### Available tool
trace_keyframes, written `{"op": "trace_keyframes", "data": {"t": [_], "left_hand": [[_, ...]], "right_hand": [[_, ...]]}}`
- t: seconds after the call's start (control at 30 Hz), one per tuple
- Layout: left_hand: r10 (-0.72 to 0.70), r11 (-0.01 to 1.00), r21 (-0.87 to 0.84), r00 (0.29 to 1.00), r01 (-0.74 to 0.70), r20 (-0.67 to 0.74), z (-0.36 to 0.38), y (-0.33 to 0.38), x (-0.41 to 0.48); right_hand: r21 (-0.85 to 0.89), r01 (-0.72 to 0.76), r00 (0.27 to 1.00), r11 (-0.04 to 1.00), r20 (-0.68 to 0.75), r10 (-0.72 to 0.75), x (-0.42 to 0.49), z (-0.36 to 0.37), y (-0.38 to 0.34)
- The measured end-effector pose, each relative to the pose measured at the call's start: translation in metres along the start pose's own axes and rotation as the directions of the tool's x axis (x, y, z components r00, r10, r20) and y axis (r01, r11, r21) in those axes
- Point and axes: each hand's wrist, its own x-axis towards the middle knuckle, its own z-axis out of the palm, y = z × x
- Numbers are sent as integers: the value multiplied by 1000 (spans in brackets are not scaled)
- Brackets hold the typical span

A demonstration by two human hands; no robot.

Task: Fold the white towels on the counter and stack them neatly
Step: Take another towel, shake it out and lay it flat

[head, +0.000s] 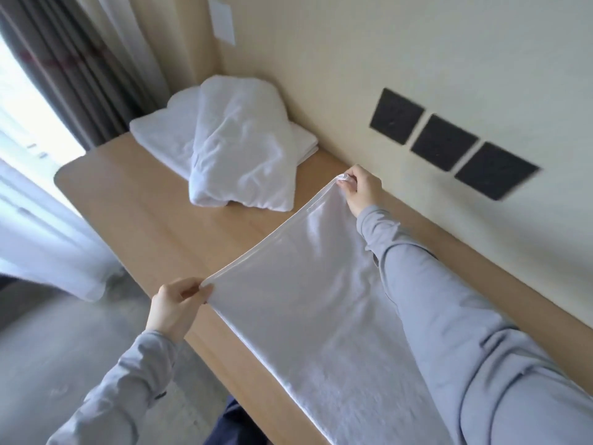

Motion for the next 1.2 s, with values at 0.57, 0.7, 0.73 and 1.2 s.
{"op": "trace_keyframes", "data": {"t": [0.57, 0.7, 0.73, 1.2], "left_hand": [[242, 850, 513, 955, -123, -172, 67, -18, 58], [183, 868, 488, 972, -90, -145, 86, -28, 70], [189, 867, 488, 971, -95, -146, 87, -32, 71], [241, 877, 452, 963, -160, -125, 84, -36, 76]], "right_hand": [[-207, 472, 881, 857, 137, -452, 0, 107, 31], [-310, 736, 676, 602, 389, -626, 0, 111, 39], [-331, 767, 642, 550, 419, -642, 3, 111, 41], [-400, 882, 418, 249, 422, -804, 24, 117, 51]]}}
